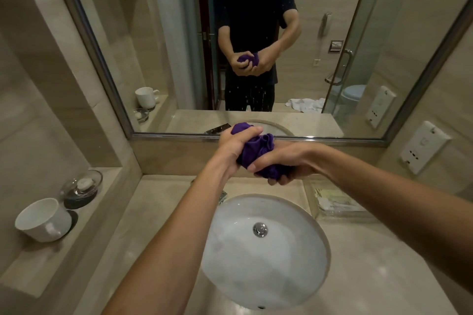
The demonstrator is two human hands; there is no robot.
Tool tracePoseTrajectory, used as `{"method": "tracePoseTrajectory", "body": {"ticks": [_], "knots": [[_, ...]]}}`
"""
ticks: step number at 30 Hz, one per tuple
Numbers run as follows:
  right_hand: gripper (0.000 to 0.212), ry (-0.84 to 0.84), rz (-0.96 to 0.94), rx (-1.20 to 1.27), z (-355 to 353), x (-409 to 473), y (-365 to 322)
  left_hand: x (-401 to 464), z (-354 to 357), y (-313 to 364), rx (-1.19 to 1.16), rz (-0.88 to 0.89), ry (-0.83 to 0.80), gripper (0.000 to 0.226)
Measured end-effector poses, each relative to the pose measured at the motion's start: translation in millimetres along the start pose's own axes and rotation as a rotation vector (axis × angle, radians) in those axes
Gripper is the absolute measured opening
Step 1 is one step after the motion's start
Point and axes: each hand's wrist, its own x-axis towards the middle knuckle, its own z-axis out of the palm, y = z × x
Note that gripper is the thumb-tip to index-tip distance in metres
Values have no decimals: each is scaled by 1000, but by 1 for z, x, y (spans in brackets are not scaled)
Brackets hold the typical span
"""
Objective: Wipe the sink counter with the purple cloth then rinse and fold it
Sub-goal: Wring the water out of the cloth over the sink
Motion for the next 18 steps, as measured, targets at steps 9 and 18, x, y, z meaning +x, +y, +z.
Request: {"method": "tracePoseTrajectory", "body": {"ticks": [9, 18], "knots": [[31, 486, -127, -472, 21, 34, 22, 11, 17, -30, 7, -46, 350, 16], [105, 605, -357, -347, 34, 29, 43, 7, 1, -22, 42, -87, 305, 9]]}}
